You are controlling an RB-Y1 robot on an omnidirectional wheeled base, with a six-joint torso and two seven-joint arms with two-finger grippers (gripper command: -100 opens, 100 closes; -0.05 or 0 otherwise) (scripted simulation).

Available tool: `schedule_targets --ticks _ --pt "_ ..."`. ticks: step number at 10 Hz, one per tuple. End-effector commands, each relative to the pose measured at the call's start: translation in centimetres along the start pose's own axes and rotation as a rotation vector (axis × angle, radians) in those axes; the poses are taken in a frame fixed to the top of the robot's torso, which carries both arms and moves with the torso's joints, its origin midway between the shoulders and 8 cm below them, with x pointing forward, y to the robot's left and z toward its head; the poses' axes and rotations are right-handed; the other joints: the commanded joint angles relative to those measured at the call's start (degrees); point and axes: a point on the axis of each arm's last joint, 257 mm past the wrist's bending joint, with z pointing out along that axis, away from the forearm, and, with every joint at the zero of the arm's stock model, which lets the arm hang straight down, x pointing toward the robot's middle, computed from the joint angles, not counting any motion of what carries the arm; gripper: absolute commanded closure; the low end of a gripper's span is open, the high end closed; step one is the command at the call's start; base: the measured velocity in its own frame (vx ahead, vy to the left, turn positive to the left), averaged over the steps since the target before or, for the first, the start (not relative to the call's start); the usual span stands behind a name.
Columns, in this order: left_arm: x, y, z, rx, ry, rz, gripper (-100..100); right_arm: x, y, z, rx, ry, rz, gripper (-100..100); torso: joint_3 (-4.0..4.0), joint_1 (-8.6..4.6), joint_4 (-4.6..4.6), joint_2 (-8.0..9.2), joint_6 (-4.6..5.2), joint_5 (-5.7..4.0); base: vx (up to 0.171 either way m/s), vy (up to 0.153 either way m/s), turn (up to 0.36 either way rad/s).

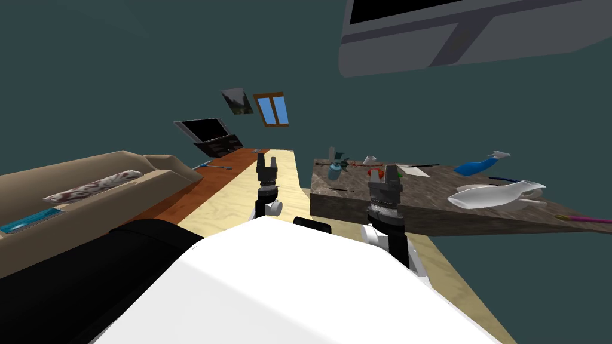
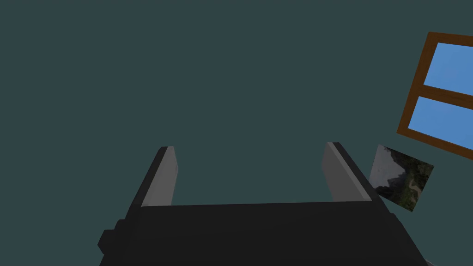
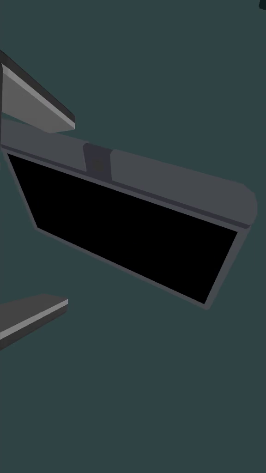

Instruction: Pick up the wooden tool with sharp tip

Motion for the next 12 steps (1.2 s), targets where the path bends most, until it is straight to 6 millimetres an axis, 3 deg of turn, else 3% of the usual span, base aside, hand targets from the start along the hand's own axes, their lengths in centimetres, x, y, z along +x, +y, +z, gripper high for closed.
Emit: schedule_targets --ticks 1,12 --pt "0.0 0.0 0.0 0.000 0.000 0.000 0 0.8 -0.1 0.1 -0.002 0.047 0.010 -100 0.00 0.00 0.00 0.00 0.00 0.00 -0.072 0.061 0.000" --pt "0.0 0.0 0.0 0.000 0.000 0.000 0 5.9 -1.7 -1.0 0.027 0.344 0.026 -100 0.02 0.06 0.00 0.03 -0.01 0.01 -0.065 0.064 0.011"
